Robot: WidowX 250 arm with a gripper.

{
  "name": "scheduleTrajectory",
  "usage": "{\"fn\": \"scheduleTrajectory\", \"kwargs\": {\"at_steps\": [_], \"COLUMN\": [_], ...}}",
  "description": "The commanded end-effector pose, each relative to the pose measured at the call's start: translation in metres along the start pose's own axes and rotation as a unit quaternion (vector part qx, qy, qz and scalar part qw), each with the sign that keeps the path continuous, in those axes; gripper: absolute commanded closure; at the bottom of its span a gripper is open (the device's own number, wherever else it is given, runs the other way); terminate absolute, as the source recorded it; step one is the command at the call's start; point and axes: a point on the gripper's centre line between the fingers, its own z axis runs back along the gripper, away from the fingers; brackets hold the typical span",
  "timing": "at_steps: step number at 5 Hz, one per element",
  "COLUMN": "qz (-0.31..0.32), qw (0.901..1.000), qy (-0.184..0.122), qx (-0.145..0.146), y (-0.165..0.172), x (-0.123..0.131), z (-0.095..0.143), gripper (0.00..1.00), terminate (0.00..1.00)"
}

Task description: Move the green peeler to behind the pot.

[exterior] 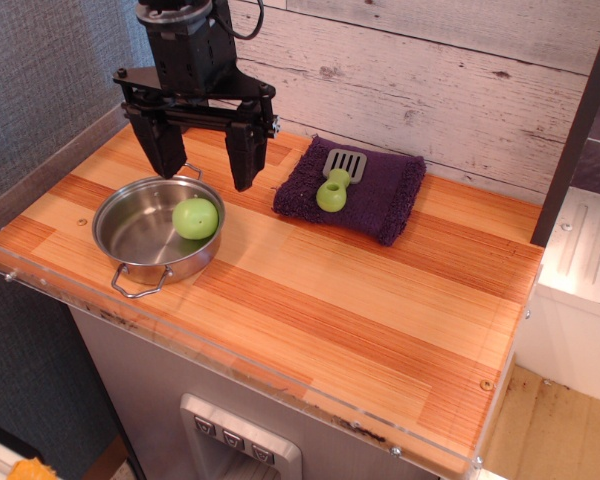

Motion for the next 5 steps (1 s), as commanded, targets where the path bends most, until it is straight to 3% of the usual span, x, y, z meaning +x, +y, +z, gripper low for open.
{"fn": "scheduleTrajectory", "kwargs": {"at_steps": [1, 2, 3, 4, 5], "qz": [0.000, -0.009, 0.001, 0.003, -0.009], "qw": [1.0000, 0.9944, 0.9915, 0.9920, 0.9960], "qy": [0.000, -0.085, -0.116, -0.116, -0.087], "qx": [0.000, -0.062, -0.060, -0.050, -0.017], "y": [0.000, -0.019, -0.036, -0.049, -0.058], "x": [0.000, 0.013, 0.032, 0.051, 0.075], "z": [0.000, 0.003, 0.000, -0.009, -0.021], "gripper": [0.00, 0.00, 0.00, 0.00, 0.00], "terminate": [0.00, 0.00, 0.00, 0.00, 0.00]}}
